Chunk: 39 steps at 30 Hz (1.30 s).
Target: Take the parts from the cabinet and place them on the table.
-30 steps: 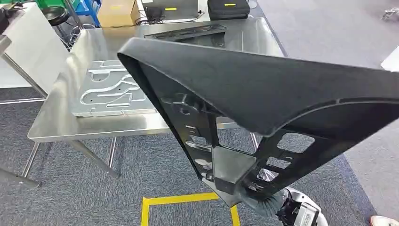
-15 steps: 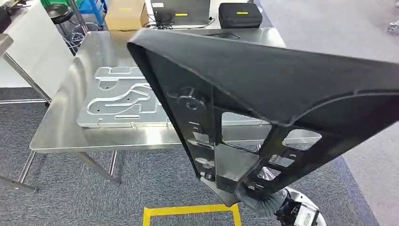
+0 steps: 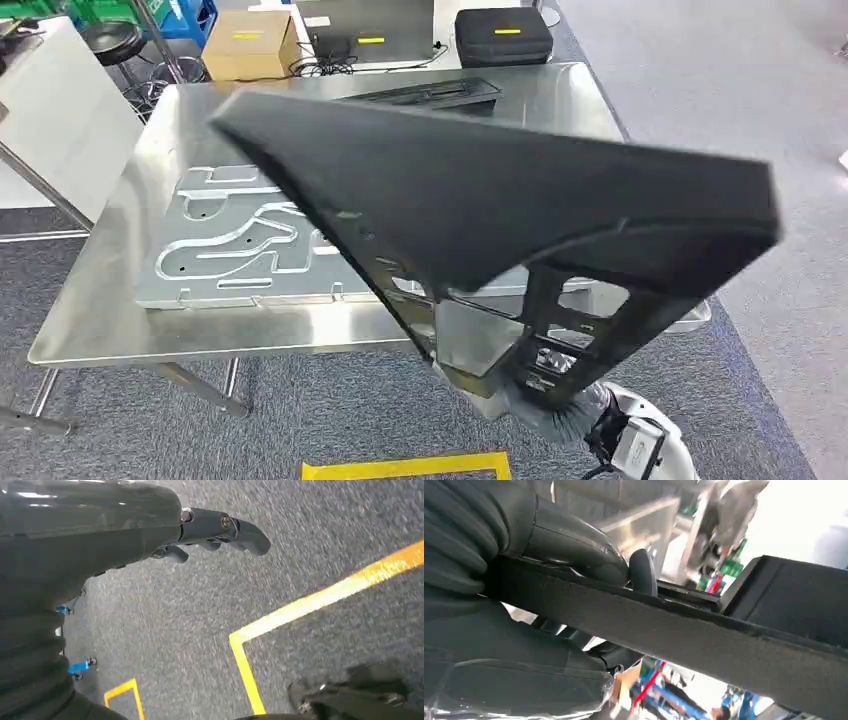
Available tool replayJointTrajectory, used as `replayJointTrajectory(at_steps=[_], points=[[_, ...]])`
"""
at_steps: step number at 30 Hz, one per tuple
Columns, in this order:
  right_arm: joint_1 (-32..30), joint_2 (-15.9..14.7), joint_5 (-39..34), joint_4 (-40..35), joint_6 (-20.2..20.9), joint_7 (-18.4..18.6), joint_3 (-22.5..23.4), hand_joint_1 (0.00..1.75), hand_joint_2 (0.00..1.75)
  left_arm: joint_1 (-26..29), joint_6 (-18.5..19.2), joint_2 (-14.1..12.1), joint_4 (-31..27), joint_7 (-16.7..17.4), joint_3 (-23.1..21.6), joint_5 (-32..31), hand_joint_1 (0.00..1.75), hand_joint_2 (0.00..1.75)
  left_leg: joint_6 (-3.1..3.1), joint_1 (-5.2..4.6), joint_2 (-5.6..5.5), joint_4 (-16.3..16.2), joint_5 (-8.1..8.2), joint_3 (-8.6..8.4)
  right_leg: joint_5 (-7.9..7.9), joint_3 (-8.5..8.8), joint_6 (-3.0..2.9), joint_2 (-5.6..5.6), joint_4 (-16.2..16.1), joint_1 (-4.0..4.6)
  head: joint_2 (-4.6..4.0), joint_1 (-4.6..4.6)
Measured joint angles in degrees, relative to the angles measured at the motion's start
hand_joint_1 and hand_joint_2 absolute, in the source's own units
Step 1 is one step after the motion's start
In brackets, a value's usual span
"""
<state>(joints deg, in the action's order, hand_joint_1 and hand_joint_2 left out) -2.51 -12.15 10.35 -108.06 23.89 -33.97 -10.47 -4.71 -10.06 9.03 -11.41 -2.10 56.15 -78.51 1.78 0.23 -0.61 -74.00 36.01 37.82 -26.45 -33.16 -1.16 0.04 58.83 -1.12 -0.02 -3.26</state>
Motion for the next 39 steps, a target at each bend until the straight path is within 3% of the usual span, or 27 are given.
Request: replayJointTrajectory(at_steps=[1, 3, 4, 5, 6, 9, 11, 13, 14, 15, 16, 18, 20, 22, 23, 24, 25, 26, 28, 29, 30, 31, 33, 34, 35, 36, 39], points=[[1.1, 0.0, 0.5, 0.0, -0.7, 0.6, 0.2, 1.75, 1.75, 0.1, 0.1, 0.0, 0.0, -0.3, 0.1, 0.2, 0.0, 1.75, -0.02, 0.01, 0.06, 3.5, -3.06, -0.66, -0.37, 0.58, 0.09, 0.09, 0.0, -0.01, 0.0, 0.0], [3.9, 0.0, 0.8, 0.2, -1.5, 1.2, 1.1, 1.75, 1.75, 0.1, 0.3, 0.0, 0.0, -0.6, 0.7, 0.7, 0.0, 1.75, -0.9, -0.02, 0.23, 12.8, -10.87, -3.08, -1.03, 1.63, 0.44, 0.14, 0.0, -0.02, 0.0, 0.0], [5.6, 0.0, 1.1, 0.5, -2.1, 1.4, 1.7, 1.75, 1.75, 0.2, 0.4, 0.0, 0.0, -0.9, 1.0, 0.8, 0.0, 1.75, -1.3, -0.2, 0.36, 14.6, -11.04, -3.15, -1.23, 1.84, 0.73, 0.17, 0.2, 0.17, 0.0, 0.02], [7.7, 0.0, 1.9, 1.1, -3.0, 2.1, 2.5, 1.75, 1.75, -0.1, 0.4, 0.0, 0.0, -1.0, 1.1, 1.3, 0.0, 1.75, -1.6, -0.42, 0.48, 14.7, -9.2, -3.0, -1.28, 1.39, 1.09, 0.32, 0.2, 0.29, 0.0, 0.0], [9.6, 0.0, 3.3, 1.6, -3.9, 2.8, 3.1, 1.75, 1.75, -0.2, 0.5, 0.0, 0.0, -1.3, 1.3, 2.0, 0.0, 1.75, -1.98, -0.49, 0.45, 14.8, -10.69, -3.14, -1.47, 1.28, 1.49, 0.32, 0.2, 0.28, 0.0, 0.0], [16.2, 0.3, 8.9, 3.8, -8.4, 4.8, 5.0, 1.75, 1.75, -0.3, 0.1, -0.1, 0.0, -2.2, 2.9, 4.4, 0.0, 1.75, -3.08, -0.02, 0.6, 15.9, -11.71, -3.57, -1.92, 1.37, 2.51, 0.36, 0.5, 0.05, 0.0, 0.0], [20.0, 0.6, 11.9, 5.6, -10.3, 5.3, 6.5, 1.75, 1.75, -0.5, 0.3, -0.1, 0.0, -2.7, 3.9, 5.3, 0.0, 1.75, -3.66, -0.07, 0.59, 16.1, -11.67, -3.73, -5.07, -1.6, 2.72, 0.24, 6.1, 0.2, 0.0, 0.02], [22.6, 0.8, 18.2, 7.4, -13.7, 6.9, 7.5, 1.75, 1.75, -0.5, 1.1, -0.1, 0.0, -3.2, 4.6, 6.2, 0.0, 1.75, -3.97, -0.23, 0.56, 16.1, -11.41, -3.8, -8.32, -6.69, 2.97, 0.23, 15.0, 0.2, 0.0, 0.02], [23.8, 0.9, 22.4, 8.7, -15.6, 8.3, 7.7, 1.75, 1.75, -0.5, 1.5, -0.1, 0.0, -3.6, 5.3, 6.7, 0.0, 1.75, -3.98, -0.27, 0.53, 16.0, -11.29, -3.85, -8.33, -8.49, 3.04, 0.22, 17.4, 0.2, 0.0, 0.02], [25.2, 1.0, 26.9, 10.1, -17.5, 9.5, 7.8, 1.75, 1.75, -0.5, 2.1, -0.1, 0.0, -4.0, 5.7, 7.2, 0.0, 1.75, -3.95, -0.3, 0.52, 15.9, -11.07, -3.94, -6.72, -8.88, 3.05, 0.22, 16.8, 0.2, 0.0, 0.02], [26.9, 1.1, 31.0, 11.4, -19.4, 10.5, 7.8, 1.75, 1.75, -0.5, 2.5, -0.1, 0.0, -4.2, 5.9, 7.5, 0.0, 1.75, -3.87, -0.33, 0.51, 15.7, -10.79, -4.14, -3.81, -7.79, 2.94, 0.22, 13.4, 0.21, 0.0, 0.02], [30.0, 1.4, 40.8, 15.2, -24.0, 13.2, 7.8, 1.75, 1.75, -0.5, 3.5, -0.1, 0.0, -5.2, 6.8, 7.9, 0.0, 1.75, -3.63, -0.42, 0.53, 15.5, -10.11, -4.9, 2.42, -3.35, 2.39, 0.21, 2.8, 0.27, 0.0, 0.02], [32.5, 1.8, 48.3, 19.4, -27.9, 14.9, 7.8, 1.75, 1.75, -0.5, 4.3, 0.0, 0.0, -6.2, 7.0, 7.8, 0.0, 1.75, -3.2, -0.75, 0.49, 15.1, -9.76, -4.82, 1.83, -2.37, 1.88, 0.38, 0.0, 0.78, 0.0, 0.0], [33.5, 1.9, 52.4, 23.6, -30.5, 15.9, 7.7, 1.75, 1.75, -0.6, 4.5, 0.0, 0.0, -6.8, 7.1, 7.7, 0.0, 1.75, -2.64, -0.48, 0.53, 15.5, -9.78, -4.89, 1.68, -2.38, 1.54, 0.47, 0.1, 1.06, 0.0, 0.0], [33.6, 1.9, 53.5, 25.7, -31.3, 16.1, 7.7, 1.75, 1.75, -0.6, 4.6, 0.1, 0.0, -6.9, 7.2, 7.7, 0.0, 1.75, -2.37, -0.5, 0.54, 15.7, -9.73, -5.0, 1.71, -2.31, 1.32, 0.48, 0.0, 1.01, 0.0, 0.02], [33.7, 1.9, 54.6, 27.2, -31.9, 16.6, 7.7, 1.75, 1.75, -0.6, 4.5, 0.0, 0.0, -7.0, 7.2, 7.6, 0.0, 1.75, -1.99, -0.57, 0.52, 15.3, -9.17, -4.83, 1.93, -1.72, 1.0, 0.37, -0.7, 0.16, 0.0, 0.0], [33.9, 1.9, 56.2, 29.1, -32.8, 17.2, 7.4, 1.75, 1.75, -0.6, 4.5, 0.0, 0.0, -7.0, 7.2, 7.5, 0.0, 1.75, -1.55, -0.6, 0.52, 13.9, -8.45, -4.38, 1.88, -1.41, 0.86, 0.39, -1.0, 0.17, 0.0, 0.0], [34.1, 1.9, 57.6, 30.9, -33.6, 17.8, 7.1, 1.75, 1.75, -0.6, 4.5, 0.0, 0.0, -7.0, 7.2, 7.3, 0.0, 1.75, -1.36, -0.43, 0.5, 10.6, -6.77, -2.74, 1.77, -1.31, 0.43, 0.31, -1.0, 0.12, 0.0, 0.0], [34.0, 1.9, 61.1, 35.4, -36.3, 19.7, 6.3, 1.75, 1.75, -0.7, 4.5, 0.0, 0.0, -7.1, 7.2, 6.6, 0.0, 1.75, -0.91, 0.01, 0.5, 1.2, -3.15, 2.28, 1.54, -1.13, 0.22, 0.29, -1.0, 0.15, 0.0, 0.0], [33.6, 1.9, 62.3, 37.5, -37.3, 20.1, 5.8, 1.75, 1.75, -0.7, 4.6, -0.1, 0.0, -7.1, 7.2, 6.4, 0.0, 1.75, -0.7, 0.16, 0.51, -1.9, -2.7, 4.23, 1.39, -1.01, 0.26, 0.3, -1.0, 0.13, 0.0, 0.0], [33.0, 1.9, 62.6, 39.9, -38.4, 20.0, 5.4, 1.75, 1.75, -0.7, 4.5, -0.1, 0.0, -7.2, 7.2, 6.4, 0.0, 1.75, -0.51, 0.33, 0.51, -2.0, -3.82, 4.69, 1.21, -0.79, 0.36, 0.32, -0.9, 0.07, 0.0, 0.0], [32.6, 1.9, 62.6, 41.7, -39.2, 19.5, 5.2, 1.75, 1.75, -0.7, 4.5, -0.2, 0.0, -7.4, 7.2, 6.4, 0.0, 1.75, -0.37, 0.5, 0.54, 0.5, -5.96, 3.81, 0.99, -0.55, 0.53, 0.38, -0.9, -0.02, 0.0, 0.0], [32.3, 1.9, 62.5, 45.5, -40.7, 18.5, 4.2, 1.75, 1.75, -0.7, 4.3, -0.3, 0.0, -8.0, 7.2, 6.4, 0.0, 1.75, -0.35, 0.67, 0.56, 10.7, -11.9, -0.55, 0.35, 0.15, 0.99, 0.49, -0.7, -0.29, 0.0, 0.0], [32.3, 1.9, 62.4, 47.3, -41.5, 18.1, 3.8, 1.75, 1.75, -0.7, 4.3, -0.3, 0.0, -8.4, 7.2, 6.5, 0.0, 1.75, -0.43, 0.72, 0.59, 14.2, -12.54, -2.06, 0.01, 0.25, 1.34, 0.5, -0.6, -0.29, 0.0, 0.0], [32.7, 1.9, 62.2, 49.6, -42.6, 17.8, 3.3, 1.75, 1.75, -0.8, 4.3, -0.3, 0.0, -8.9, 7.2, 6.6, 0.0, 1.75, -0.71, 0.34, 0.51, 15.3, -12.08, -2.64, -0.05, -0.13, 1.68, 0.58, -0.2, 0.03, 0.0, 0.0], [32.9, 1.9, 62.1, 51.5, -43.1, 17.7, 2.7, 0.0, 0.0, -1.0, 4.4, -0.3, 0.0, -9.2, 7.2, 6.6, 0.0, 0.0, -1.27, 0.35, 0.42, 14.9, -11.8, -2.31, 0.13, -0.35, 2.03, 0.58, -0.4, 0.04, 0.0, 0.0], [33.4, 2.1, 61.6, 55.3, -43.9, 17.1, 1.3, 0.0, 0.0, -0.9, 4.4, -0.4, 0.0, -9.9, 7.2, 6.8, 0.0, 0.0, -2.44, 0.46, 0.37, 15.8, -11.86, -2.74, -0.1, 0.15, 3.12, 0.56, -0.9, -0.04, 0.0, 0.0]])
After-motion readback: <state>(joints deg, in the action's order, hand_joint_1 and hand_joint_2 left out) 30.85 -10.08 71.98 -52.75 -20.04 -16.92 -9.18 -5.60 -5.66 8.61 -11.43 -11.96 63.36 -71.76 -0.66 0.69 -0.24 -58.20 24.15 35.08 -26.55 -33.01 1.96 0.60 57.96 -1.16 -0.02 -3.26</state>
